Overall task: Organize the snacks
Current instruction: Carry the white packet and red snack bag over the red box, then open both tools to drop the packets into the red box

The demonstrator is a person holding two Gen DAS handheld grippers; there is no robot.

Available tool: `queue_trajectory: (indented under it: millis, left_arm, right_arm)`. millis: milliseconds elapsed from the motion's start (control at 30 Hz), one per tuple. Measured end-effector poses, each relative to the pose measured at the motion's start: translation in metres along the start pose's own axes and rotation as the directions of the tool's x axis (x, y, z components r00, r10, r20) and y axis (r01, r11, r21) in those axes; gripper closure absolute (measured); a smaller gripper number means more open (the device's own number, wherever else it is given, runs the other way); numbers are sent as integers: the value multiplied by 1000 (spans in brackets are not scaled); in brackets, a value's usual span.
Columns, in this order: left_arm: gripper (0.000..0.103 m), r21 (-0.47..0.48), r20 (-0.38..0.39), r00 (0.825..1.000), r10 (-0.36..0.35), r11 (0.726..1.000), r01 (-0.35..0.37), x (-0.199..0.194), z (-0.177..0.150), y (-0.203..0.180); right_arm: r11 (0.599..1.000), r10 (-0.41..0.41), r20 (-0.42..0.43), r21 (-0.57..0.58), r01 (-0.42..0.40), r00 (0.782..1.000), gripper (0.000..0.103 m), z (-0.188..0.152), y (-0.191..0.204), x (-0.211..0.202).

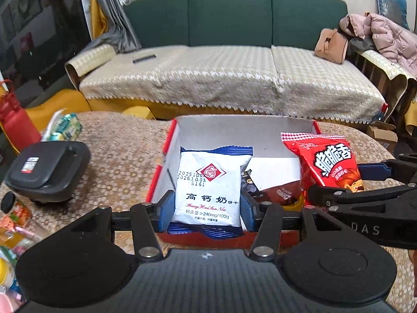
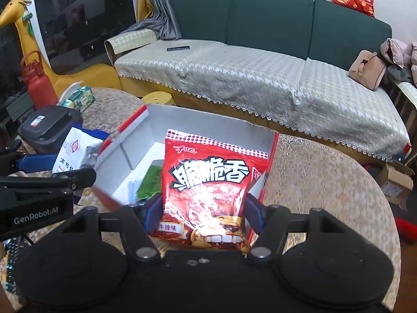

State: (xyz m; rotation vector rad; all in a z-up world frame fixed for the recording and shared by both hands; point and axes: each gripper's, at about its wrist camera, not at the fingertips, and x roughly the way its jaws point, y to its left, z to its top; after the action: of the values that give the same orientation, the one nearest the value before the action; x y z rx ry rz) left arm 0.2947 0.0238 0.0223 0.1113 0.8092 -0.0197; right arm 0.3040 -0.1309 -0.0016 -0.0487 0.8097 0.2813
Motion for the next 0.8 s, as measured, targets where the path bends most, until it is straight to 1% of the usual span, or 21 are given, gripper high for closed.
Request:
queue_trajectory:
  millis: [33,133,333,400,500,633,700,800]
  left_arm:
    - [52,-8,-12,1000,-2,1000,2,8,3,0]
    - [52,-22,-52,999,-13,1000,12,33,9,0]
    - [52,2,-123,992,13,1000,-13,77,10,-4]
    - [52,7,-136,991,10,1000,-9,87,9,-5]
    - [52,14,-172,985,10,1000,-7,99,6,-6]
    - [51,9,-212,977,10,1000,-8,111,-1,-6]
    - [51,-4,-219,976,-3,1000,2,112,-3,-4]
    - [51,-11,-207,978,-18,1000,16,108,-5,-3]
  right_arm:
    - [1000,9,-17,-4,-9,1000,38,3,-2,8]
    - [1000,2,-48,-19,-3,999,38,10,-5,29]
    - [998,6,-99,-65,-13,995,39,12,-5,66]
    - [996,2,-101,-92,-11,995,41,12,-2,72]
    - [994,-4,-115,-111,-9,993,42,12,-2,79]
    - [995,0,-130,-95,-12,992,42,10,-7,82]
    - [996,6,-137,-88,-18,991,42,8,-8,81]
    - [997,21,-139,-70,-31,990,42,7,-10,78]
